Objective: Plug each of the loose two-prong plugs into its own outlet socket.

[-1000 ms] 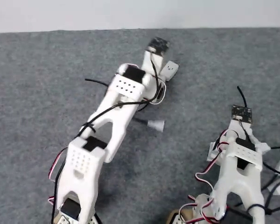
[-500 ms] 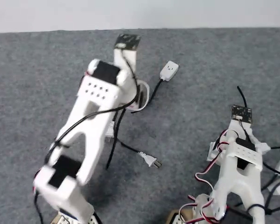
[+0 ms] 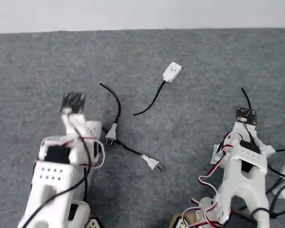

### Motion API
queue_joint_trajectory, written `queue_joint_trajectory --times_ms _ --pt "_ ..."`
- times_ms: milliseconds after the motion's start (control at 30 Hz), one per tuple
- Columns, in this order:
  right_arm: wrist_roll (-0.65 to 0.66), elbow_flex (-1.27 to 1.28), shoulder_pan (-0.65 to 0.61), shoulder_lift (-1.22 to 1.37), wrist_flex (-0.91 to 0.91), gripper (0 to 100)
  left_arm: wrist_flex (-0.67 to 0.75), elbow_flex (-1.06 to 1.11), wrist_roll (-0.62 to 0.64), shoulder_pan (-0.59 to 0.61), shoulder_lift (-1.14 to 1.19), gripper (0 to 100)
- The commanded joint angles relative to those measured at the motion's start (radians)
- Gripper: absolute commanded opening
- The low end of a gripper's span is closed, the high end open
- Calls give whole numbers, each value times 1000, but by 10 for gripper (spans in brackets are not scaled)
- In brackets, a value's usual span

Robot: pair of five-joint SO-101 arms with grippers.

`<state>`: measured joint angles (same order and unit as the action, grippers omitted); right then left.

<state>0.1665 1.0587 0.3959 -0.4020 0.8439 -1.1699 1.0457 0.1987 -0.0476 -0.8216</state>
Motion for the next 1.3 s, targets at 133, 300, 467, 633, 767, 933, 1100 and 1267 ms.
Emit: queue_joint_trajectory --times_ms 133,300,467,633,767,933,1100,1267 --pt "6 -5 -7 -35 -13 165 183 157 -91 72 11 18" --pt "11 -2 -10 -35 -13 165 247 154 -83 77 141 192" --pt "11 -2 -10 -33 -13 165 241 120 -48 98 150 268" --pt "12 -2 -10 -33 -13 165 155 59 -137 140 52 268" --pt "12 -2 -10 -33 -13 165 86 5 -187 124 -41 268" --pt "12 -2 -10 -33 -13 165 91 39 -161 37 -32 268" --pt "12 -2 -10 -33 -13 165 230 71 -124 12 52 268" --pt "12 -2 -10 -33 -13 165 331 73 -123 18 222 268"
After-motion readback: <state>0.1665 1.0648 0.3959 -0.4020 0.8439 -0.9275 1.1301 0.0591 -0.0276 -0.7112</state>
